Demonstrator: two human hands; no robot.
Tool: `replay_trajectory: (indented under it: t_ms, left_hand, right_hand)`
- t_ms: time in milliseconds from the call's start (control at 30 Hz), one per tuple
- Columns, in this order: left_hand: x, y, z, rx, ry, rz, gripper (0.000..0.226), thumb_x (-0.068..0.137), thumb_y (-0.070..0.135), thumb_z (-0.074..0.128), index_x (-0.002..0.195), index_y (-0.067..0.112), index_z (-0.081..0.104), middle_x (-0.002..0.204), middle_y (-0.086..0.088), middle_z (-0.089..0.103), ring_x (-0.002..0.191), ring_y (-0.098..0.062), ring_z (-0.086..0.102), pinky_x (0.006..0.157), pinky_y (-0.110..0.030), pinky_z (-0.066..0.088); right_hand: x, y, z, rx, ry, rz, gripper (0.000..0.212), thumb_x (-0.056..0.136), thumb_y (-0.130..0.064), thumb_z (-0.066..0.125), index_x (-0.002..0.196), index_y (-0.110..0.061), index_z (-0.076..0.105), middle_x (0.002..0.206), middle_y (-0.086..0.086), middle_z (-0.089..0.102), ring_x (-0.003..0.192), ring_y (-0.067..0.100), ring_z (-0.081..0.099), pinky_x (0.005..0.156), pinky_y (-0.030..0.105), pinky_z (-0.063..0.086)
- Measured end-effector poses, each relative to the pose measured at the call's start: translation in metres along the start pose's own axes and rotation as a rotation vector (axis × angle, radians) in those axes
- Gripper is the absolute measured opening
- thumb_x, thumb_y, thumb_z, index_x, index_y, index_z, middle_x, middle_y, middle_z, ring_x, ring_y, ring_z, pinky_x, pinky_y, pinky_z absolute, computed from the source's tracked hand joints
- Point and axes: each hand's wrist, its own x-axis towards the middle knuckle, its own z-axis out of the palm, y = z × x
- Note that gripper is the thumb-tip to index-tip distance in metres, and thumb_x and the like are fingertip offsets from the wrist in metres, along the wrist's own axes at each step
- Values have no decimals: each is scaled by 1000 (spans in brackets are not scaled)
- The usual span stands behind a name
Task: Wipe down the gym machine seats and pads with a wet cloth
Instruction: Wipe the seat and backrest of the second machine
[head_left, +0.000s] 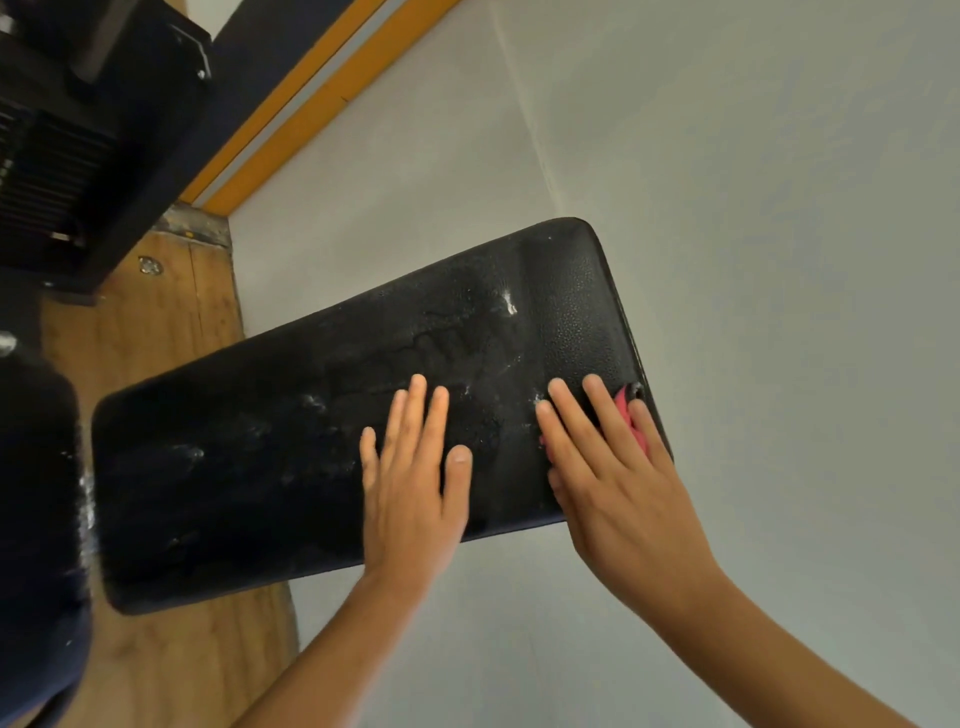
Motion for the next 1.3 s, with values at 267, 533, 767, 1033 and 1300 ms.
replay_trajectory:
  t_ms: [267, 533, 767, 1033, 1300]
  left_hand:
    - [3, -54, -9, 124, 21, -69, 57, 107, 55, 8, 160, 35, 14, 171, 4, 6, 158, -16, -1, 126, -53, 6]
    - [2, -58, -7, 93, 70, -50, 54, 107, 52, 19, 159, 35, 21, 170, 3, 12, 158, -16, 2, 127, -53, 7]
    - [-3, -61, -7, 111, 49, -37, 55, 107, 51, 20, 159, 35, 16, 171, 4, 9, 158, -17, 0, 127, -53, 7]
    - [0, -60, -8, 104, 47, -57, 54, 107, 50, 22, 159, 37, 15, 170, 5, 7, 158, -16, 0, 127, -52, 4]
    - [1, -60, -7, 73, 55, -73, 54, 106, 49, 24, 159, 38, 20, 171, 4, 9, 158, -17, 0, 127, -54, 6]
  right_hand:
    - [89, -4, -3, -40, 13, 33, 55, 111, -32, 31, 160, -10, 33, 169, 9, 28, 159, 33, 12, 127, 56, 17]
    - [202, 4, -2, -41, 27, 78, 54, 109, -34, 31, 158, -11, 37, 168, 10, 31, 158, 37, 13, 125, 58, 15]
    - [78, -16, -5, -17, -49, 12, 61, 108, -43, 33, 164, -18, 26, 172, 6, 20, 159, 30, 12, 128, 56, 12]
    - [7, -30, 1, -51, -110, -15, 61, 106, -47, 42, 160, -20, 37, 170, 4, 26, 159, 32, 12, 126, 58, 16]
    - [127, -48, 9, -100, -38, 7, 55, 112, -42, 28, 161, -19, 33, 170, 9, 25, 159, 36, 8, 127, 59, 11]
